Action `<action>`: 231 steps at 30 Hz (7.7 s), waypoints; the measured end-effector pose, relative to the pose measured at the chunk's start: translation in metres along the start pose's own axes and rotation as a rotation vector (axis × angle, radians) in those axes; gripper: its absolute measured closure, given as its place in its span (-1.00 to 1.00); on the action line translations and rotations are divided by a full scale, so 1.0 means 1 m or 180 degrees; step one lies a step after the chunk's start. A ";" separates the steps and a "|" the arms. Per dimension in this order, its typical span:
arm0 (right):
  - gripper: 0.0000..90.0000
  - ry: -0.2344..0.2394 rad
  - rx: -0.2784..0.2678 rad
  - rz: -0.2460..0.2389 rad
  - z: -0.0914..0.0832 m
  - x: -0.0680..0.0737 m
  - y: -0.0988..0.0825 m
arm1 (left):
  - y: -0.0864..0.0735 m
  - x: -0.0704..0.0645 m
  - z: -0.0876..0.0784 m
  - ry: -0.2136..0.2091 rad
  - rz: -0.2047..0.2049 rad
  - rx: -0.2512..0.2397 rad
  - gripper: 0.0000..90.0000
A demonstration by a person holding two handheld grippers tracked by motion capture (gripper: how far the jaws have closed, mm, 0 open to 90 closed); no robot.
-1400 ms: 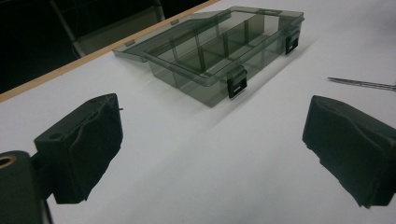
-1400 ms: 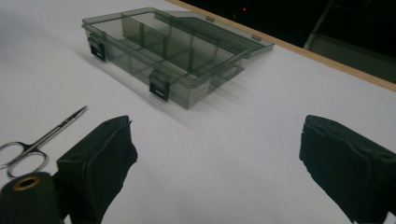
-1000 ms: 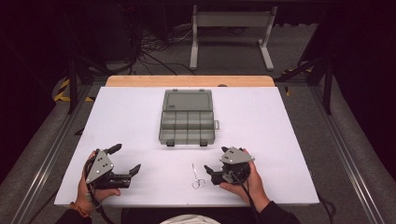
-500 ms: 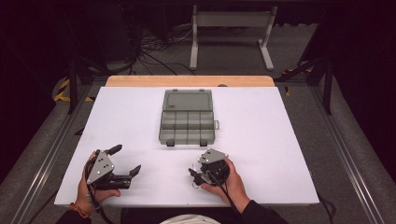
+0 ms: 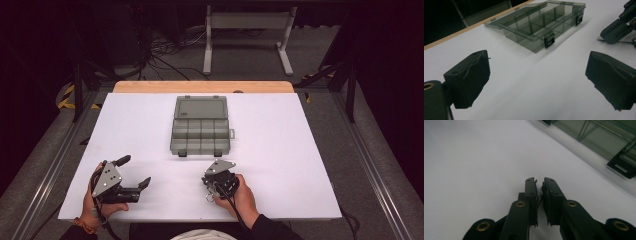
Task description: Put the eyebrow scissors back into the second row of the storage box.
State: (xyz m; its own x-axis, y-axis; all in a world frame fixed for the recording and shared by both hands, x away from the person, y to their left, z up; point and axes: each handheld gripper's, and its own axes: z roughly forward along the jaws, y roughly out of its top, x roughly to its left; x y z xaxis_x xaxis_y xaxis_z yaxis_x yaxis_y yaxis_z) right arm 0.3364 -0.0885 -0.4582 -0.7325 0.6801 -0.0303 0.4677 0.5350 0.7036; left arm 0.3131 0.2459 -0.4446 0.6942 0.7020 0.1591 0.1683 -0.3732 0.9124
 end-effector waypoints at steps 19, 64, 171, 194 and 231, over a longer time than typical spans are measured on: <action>0.92 0.0216 -0.0213 -0.0082 -0.025 -0.011 0.001 | 0.000 0.000 0.000 -0.0009 -0.0003 0.0019 -0.87; 0.92 -0.0002 -0.0992 -0.0130 -0.100 -0.071 0.001 | -0.003 0.004 -0.003 0.0009 -0.0014 -0.0022 -0.90; 0.92 0.0337 -0.1016 -0.0540 -0.005 -0.087 0.077 | -0.006 0.003 -0.001 -0.0054 0.0037 0.0048 -0.90; 0.94 0.0196 -0.1182 -0.0416 -0.014 -0.099 0.075 | -0.006 0.003 0.000 -0.0049 0.0040 0.0070 -0.90; 0.93 0.0136 -0.1013 -0.0368 0.001 -0.106 0.079 | -0.006 0.003 0.000 -0.0074 0.0039 0.0056 -0.90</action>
State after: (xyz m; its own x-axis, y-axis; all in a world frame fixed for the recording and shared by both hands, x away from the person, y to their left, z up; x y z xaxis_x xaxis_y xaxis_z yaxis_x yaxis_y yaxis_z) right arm 0.4512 -0.1180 -0.4004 -0.7948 0.5990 -0.0979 0.2074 0.4196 0.8837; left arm 0.3139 0.2499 -0.4497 0.7123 0.6831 0.1614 0.1716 -0.3925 0.9036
